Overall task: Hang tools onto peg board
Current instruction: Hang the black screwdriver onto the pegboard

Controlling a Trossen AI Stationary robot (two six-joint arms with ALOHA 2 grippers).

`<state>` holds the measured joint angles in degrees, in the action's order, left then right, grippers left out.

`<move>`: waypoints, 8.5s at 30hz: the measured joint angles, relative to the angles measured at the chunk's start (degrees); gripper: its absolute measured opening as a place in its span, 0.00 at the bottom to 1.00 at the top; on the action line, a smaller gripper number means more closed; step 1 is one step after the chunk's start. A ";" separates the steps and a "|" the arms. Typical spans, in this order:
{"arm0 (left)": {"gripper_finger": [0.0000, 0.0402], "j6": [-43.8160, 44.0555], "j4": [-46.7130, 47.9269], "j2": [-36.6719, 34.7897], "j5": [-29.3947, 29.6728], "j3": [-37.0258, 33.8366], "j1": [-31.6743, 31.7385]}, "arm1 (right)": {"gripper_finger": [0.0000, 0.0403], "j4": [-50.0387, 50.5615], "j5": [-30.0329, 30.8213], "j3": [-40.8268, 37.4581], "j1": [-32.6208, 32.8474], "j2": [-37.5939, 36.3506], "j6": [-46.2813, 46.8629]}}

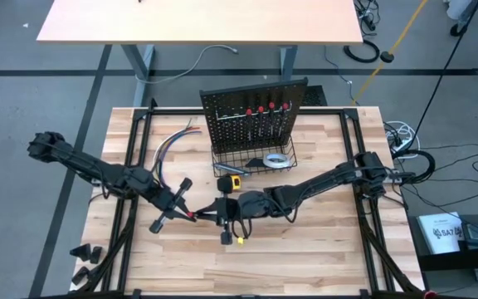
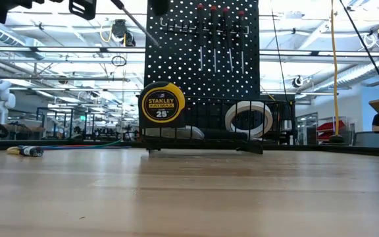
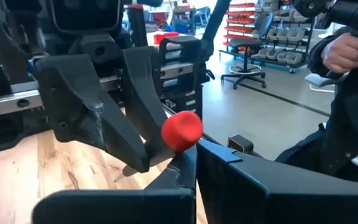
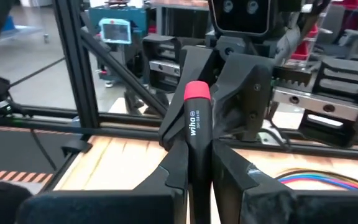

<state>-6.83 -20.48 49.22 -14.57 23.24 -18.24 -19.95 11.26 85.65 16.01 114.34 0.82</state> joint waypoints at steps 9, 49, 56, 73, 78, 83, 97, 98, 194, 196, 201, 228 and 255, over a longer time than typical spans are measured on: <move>0.01 -0.09 -3.49 3.32 -2.39 -0.08 -0.07 | 0.08 -2.60 -5.62 0.02 -0.68 1.77 1.37; 0.01 0.02 -5.21 4.42 -3.30 -0.06 0.07 | 0.15 -2.30 -10.11 0.04 -1.68 2.21 3.04; 0.01 0.02 -5.22 4.40 -3.32 -0.01 0.07 | 0.12 -2.61 -10.13 0.04 -1.68 2.23 2.71; 0.01 0.00 -5.31 4.38 -3.34 0.10 0.09 | 0.15 -3.51 -10.09 0.02 -1.67 2.25 2.01; 0.01 0.00 -5.37 4.34 -3.39 0.14 0.09 | 0.29 -3.93 -9.68 0.02 -1.77 2.25 1.86; 0.01 -0.04 -5.26 4.34 -3.35 0.16 0.11 | 0.09 -3.84 -9.91 0.02 -1.55 2.25 -1.68; 0.00 16.22 6.43 1.56 -1.06 -0.17 -20.19 | 0.00 12.58 -26.75 -0.16 3.77 3.81 8.32; 0.00 17.35 6.82 2.98 1.02 -0.21 -22.29 | 0.00 11.22 -27.21 -0.40 4.63 5.90 7.22; 0.00 40.35 -4.59 30.63 21.70 -0.43 -34.37 | 0.03 40.01 -33.09 36.72 -0.12 38.73 -9.89; 0.00 39.24 -5.11 30.40 21.99 -0.43 -34.12 | 0.03 42.89 -33.29 36.72 -0.48 38.17 -6.02; 0.00 31.85 -7.47 25.63 22.22 -0.48 -32.99 | 0.02 50.03 -33.19 36.70 -0.90 36.21 -2.00; 0.00 5.01 11.86 -12.64 29.67 -0.49 -16.20 | 0.02 75.97 -18.99 26.44 -1.26 20.82 0.11; 0.20 5.99 -19.83 -19.74 26.04 -19.42 -8.29 | 0.19 7.79 -17.10 -18.37 0.57 -5.21 15.77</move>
<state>-0.84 -40.31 29.48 11.47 3.81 -26.53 -12.15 -5.85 67.28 16.59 109.13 16.59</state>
